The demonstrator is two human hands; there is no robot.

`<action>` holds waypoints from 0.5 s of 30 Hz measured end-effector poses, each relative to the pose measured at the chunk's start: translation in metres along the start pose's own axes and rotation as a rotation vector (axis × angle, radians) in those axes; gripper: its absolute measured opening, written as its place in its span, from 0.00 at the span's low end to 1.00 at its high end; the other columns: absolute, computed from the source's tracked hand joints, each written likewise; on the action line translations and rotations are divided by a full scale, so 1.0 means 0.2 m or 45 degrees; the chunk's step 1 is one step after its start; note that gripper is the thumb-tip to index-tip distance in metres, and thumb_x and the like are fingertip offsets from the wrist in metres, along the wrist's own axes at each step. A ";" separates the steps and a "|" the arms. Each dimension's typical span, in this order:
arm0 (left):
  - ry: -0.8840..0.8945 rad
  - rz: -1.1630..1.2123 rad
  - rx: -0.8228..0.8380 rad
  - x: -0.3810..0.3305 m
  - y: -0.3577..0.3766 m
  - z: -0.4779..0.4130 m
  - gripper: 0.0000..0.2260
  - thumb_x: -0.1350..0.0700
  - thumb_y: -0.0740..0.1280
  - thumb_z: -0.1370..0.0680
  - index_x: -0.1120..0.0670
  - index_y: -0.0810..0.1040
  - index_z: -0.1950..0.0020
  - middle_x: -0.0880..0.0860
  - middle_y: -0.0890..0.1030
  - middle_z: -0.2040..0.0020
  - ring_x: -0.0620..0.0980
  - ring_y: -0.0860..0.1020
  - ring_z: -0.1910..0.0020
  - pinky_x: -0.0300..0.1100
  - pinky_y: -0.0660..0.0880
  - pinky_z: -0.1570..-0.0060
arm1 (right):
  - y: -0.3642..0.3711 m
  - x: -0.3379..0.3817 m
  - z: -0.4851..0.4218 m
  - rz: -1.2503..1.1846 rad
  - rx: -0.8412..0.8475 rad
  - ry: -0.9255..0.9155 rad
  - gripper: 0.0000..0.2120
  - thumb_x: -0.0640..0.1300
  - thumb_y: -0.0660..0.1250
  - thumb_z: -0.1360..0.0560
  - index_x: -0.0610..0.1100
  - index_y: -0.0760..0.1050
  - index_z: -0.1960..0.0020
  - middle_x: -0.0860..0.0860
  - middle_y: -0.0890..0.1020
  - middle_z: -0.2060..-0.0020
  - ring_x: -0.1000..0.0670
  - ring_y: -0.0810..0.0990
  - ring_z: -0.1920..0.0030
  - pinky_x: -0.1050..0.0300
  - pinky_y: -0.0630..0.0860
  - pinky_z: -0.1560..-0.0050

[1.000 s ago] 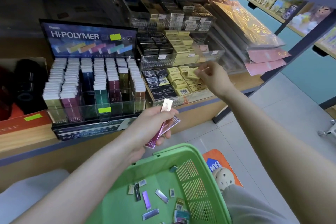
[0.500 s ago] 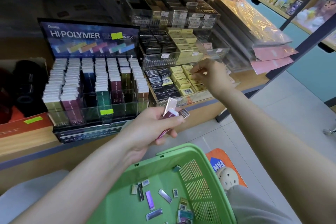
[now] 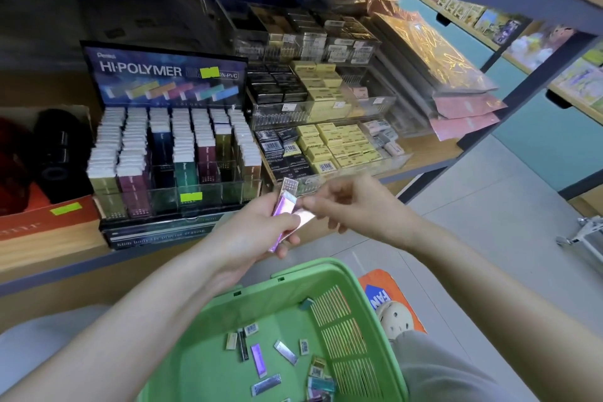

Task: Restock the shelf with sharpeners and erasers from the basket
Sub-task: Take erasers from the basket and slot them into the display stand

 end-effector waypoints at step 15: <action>0.306 -0.054 -0.297 -0.04 -0.26 0.23 0.08 0.58 0.57 0.18 0.53 0.73 0.42 0.52 0.80 0.57 0.40 0.75 0.72 0.33 0.73 0.70 | -0.05 0.30 -0.04 -0.420 -0.527 -0.244 0.03 0.38 0.67 0.24 0.38 0.77 0.54 0.49 0.82 0.66 0.54 0.82 0.65 0.62 0.80 0.60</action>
Point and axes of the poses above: each hand's wrist, its own z-axis away from the middle knuckle, its own y-axis out of the palm, x = y × z, the point moved 1 cm from there along -z, towards the middle knuckle
